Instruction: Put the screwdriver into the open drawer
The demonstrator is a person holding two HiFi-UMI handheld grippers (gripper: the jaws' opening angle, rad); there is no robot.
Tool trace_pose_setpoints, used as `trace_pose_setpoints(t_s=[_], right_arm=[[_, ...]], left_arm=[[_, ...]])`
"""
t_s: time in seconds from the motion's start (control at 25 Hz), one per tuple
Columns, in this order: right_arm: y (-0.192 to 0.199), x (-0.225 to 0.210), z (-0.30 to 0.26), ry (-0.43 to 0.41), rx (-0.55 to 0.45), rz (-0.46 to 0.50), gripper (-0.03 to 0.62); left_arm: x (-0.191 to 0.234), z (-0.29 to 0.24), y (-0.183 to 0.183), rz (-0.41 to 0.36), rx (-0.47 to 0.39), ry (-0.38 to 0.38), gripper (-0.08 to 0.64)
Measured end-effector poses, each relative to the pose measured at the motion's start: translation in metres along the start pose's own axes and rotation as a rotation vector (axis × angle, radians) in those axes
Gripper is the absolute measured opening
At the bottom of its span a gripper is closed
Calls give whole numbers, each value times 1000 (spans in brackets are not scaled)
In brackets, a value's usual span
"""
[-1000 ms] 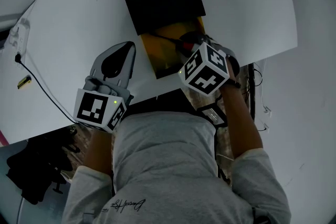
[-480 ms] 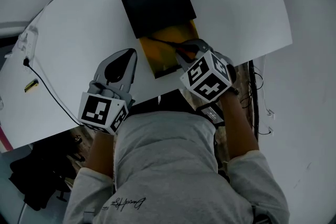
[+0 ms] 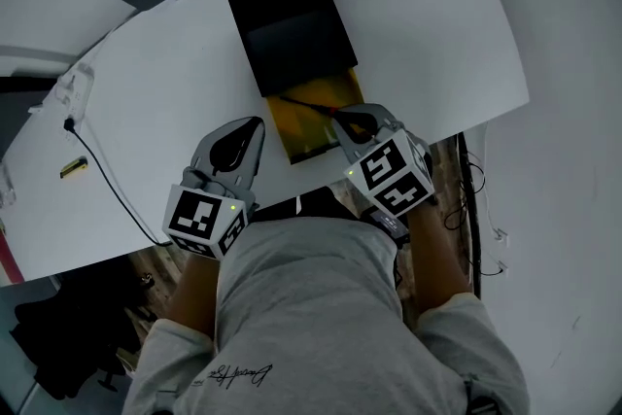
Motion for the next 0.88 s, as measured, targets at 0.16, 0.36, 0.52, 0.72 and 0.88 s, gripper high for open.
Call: trace_pose_setpoints(t_s=[0.16, 0.36, 0.52, 0.72, 0.88], right_arm=[[-16, 3, 18, 20, -95, -48, 14], [-27, 10, 34, 30, -184, -103, 14], [-33, 17, 48, 7, -276, -210, 14], [-37, 24, 47, 11, -315, -240, 14], [-41, 26, 48, 1, -339, -255, 14]], left_arm=[[-6, 3, -6, -14, -7, 7, 0], [-11, 8, -9, -18, -8, 7, 0], [-18, 12, -12, -35, -2, 17, 0], [-22, 14, -14, -25, -4, 38, 0], [-25, 13, -17, -28, -11, 49, 1]])
Point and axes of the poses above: the fingertips, and each gripper's own axes: z backward along the fingers, x to its left, y out of its underside, the point moved 7 cm from there along z, backward along the fingers, and after that the axes turned 13 degrees about -x, right-handed, at the moved point
